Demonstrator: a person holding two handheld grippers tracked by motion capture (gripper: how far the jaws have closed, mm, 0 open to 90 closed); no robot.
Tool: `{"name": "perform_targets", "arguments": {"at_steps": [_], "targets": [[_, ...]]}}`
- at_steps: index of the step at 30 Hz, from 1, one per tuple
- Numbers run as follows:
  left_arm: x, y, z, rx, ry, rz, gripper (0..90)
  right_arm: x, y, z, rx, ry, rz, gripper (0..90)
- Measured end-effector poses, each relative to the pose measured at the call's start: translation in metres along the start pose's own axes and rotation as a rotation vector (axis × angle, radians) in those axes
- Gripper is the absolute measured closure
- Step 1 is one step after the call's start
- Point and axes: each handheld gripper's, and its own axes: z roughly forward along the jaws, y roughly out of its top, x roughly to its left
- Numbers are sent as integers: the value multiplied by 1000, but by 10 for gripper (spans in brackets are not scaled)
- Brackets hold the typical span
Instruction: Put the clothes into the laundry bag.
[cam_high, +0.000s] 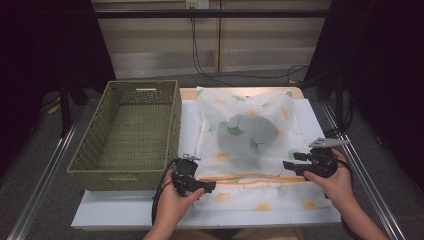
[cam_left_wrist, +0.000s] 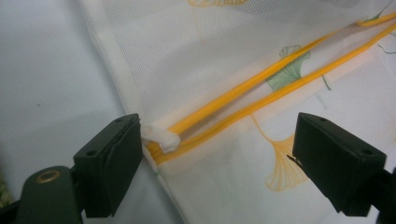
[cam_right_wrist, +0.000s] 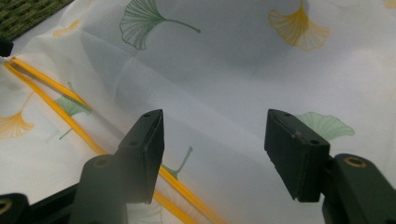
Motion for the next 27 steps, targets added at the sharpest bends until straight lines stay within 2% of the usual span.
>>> {"name": "perform_targets", "arguments": {"at_steps": [1,3,4,6,8,14,16,19,21,23,27], "targets": [[-1,-1,0,-7,-3,-15,172,0,1,1,-2,4,-5,385],[-1,-3,-1,-3,2,3,174,2,3,2,-1,11,-13,385],[-2,-3,-2,-9,6,-2,174,3,4,3,-5,12,-10,385],[-1,-4,-4,-10,-22,-16,174,5,5,5,-4,20,-17,385],[-3,-4,-8,-25,-9,-6,174,6,6,6,-6,24,-20,384],[-2,-9,-13,-50,-24,6,183,7,7,8,-3,39,-20,384],[-4,-11,-13,-43,-27,-2,189,8,8,8,-6,40,-20,384],[-5,-14,-9,-28,-36,8,189,7,8,8,-11,51,-22,385],[-4,-13,-7,-26,-33,11,186,7,7,8,-5,47,-17,393],[-4,-11,-7,-35,-33,9,181,5,6,8,8,24,-14,395],[-3,-7,-6,-44,-36,9,160,-7,-1,3,17,-18,10,376]]}}
